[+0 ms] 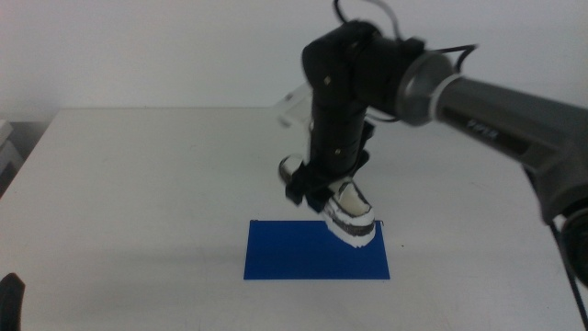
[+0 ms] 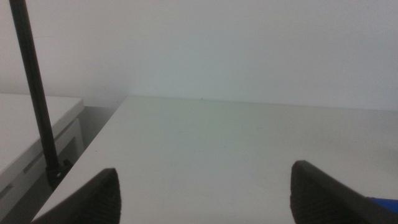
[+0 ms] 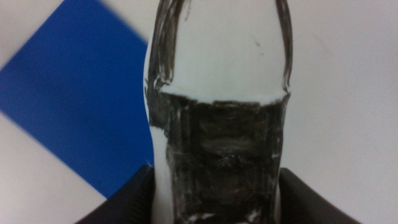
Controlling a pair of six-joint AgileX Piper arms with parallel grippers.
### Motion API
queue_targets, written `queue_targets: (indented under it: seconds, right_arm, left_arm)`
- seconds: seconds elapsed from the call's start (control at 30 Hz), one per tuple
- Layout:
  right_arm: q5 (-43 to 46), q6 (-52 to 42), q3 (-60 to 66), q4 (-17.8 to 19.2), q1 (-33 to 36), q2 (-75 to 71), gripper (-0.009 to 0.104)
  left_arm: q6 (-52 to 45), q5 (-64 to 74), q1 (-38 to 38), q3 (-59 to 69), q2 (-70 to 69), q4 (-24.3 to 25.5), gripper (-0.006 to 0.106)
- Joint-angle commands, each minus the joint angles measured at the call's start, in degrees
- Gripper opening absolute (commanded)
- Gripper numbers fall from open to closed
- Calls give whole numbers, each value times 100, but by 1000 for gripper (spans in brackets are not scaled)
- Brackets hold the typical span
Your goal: Use one arm to grab the shoe from the table and place it on the mat.
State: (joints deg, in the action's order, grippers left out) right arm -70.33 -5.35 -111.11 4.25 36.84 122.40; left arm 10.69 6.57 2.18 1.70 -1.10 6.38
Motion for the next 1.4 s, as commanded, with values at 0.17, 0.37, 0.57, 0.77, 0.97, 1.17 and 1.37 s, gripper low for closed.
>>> queue_targets:
  seconds: [0.17,0.37,0.57,0.77,0.97,1.17,1.37]
  right_arm:
    - [-337,-2727,-205,-131,67,-172,-4]
    - [-337,-3901,-205,-522,67,-161,-4]
    - [-337,-4098,-117,-554,67,-128,-4]
    - [-337,-4007,-113,-561,67,-26,-4]
    - [-337,-3855,-113,-656,67,93,-4]
    - [-337,-3855,-113,-723,67,195,-4]
    - [-337,-3855,-113,-745,67,237,-4]
  left_arm:
    - [17,-466,-27,29,-41,-22,94]
    - [17,-466,-27,29,-41,-22,94]
    - [17,-466,-27,29,-41,-22,94]
    - [17,-466,-27,29,-41,-22,94]
    - [17,-466,-27,29,-41,-22,94]
    - [17,-466,-27,29,-41,-22,94]
    - [17,-466,-27,29,-41,-22,94]
